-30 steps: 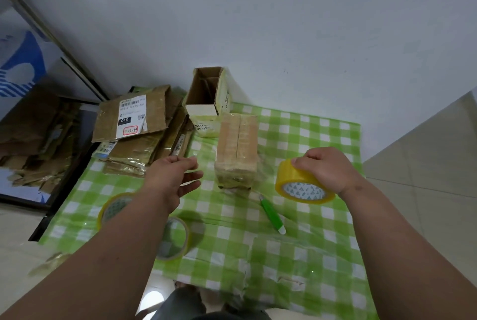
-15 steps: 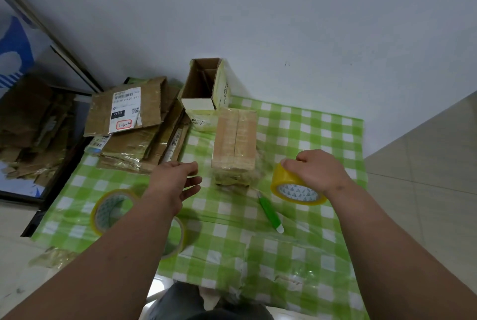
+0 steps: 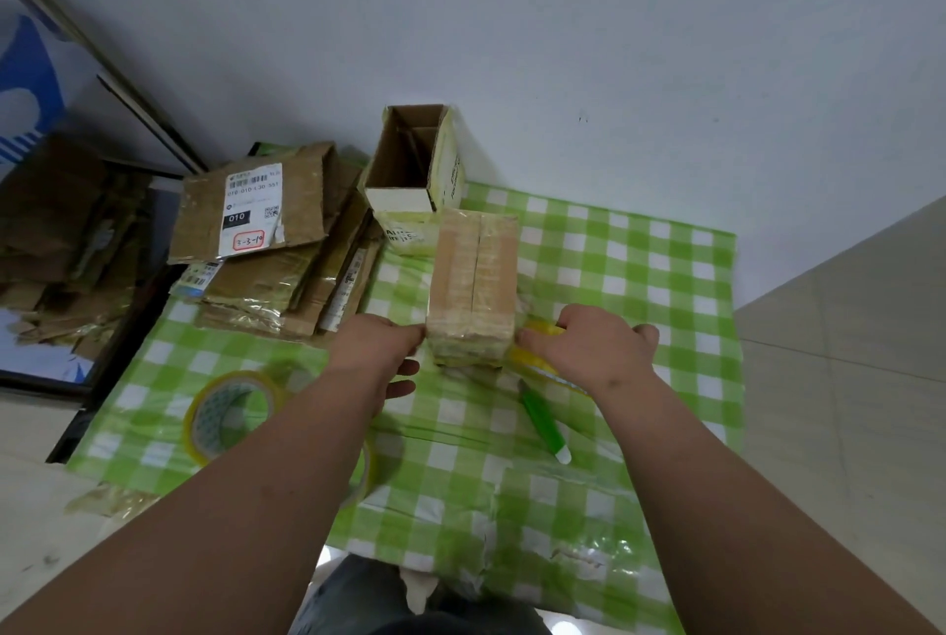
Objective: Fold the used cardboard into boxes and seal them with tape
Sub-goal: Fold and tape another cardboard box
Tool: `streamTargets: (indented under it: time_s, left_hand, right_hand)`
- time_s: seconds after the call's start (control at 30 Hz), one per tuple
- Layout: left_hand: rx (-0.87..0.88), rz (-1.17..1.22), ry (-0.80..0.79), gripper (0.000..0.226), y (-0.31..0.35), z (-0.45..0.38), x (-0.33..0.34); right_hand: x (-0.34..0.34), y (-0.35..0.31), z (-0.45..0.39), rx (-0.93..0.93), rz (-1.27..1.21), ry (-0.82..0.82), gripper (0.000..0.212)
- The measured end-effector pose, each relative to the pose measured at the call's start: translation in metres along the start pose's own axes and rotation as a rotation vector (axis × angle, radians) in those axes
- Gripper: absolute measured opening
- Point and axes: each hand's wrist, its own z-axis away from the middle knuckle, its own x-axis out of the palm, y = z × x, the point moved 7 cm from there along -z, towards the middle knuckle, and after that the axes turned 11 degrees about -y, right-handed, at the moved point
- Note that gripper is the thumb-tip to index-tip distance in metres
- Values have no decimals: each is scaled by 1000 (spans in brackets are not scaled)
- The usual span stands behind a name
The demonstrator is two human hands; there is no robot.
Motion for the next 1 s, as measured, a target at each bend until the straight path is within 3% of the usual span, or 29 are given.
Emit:
streamTargets:
  time_s: [0.23,0.3,0.4,0.47,0.6,0.8,1.0]
  left_hand:
    - [41,-80,72,11,8,-2,1]
    - [91,-120,86,20,12,-4,2]
    - [169,-186,105,27,16,-6,4]
    - [201,-231,109,15,17,-6,6]
    - [241,-271,87,24,16,-3,8]
    - [353,-294,28,16,24,9,4]
    - [426,-432,-2,14,28,14,4]
  right_hand:
    - [10,-5,3,-5,-213,34,34]
    - [11,-7,3,-23,-243,46,26]
    - [12,-6,3,-34,-279,45,31]
    - [13,-4,3,-25,-272,65,33]
    - [11,-6,6,-52,-248,127,27]
    - [10,-13,13,-270,-202,77,18]
    - [15,-13,17,-307,-59,48,17]
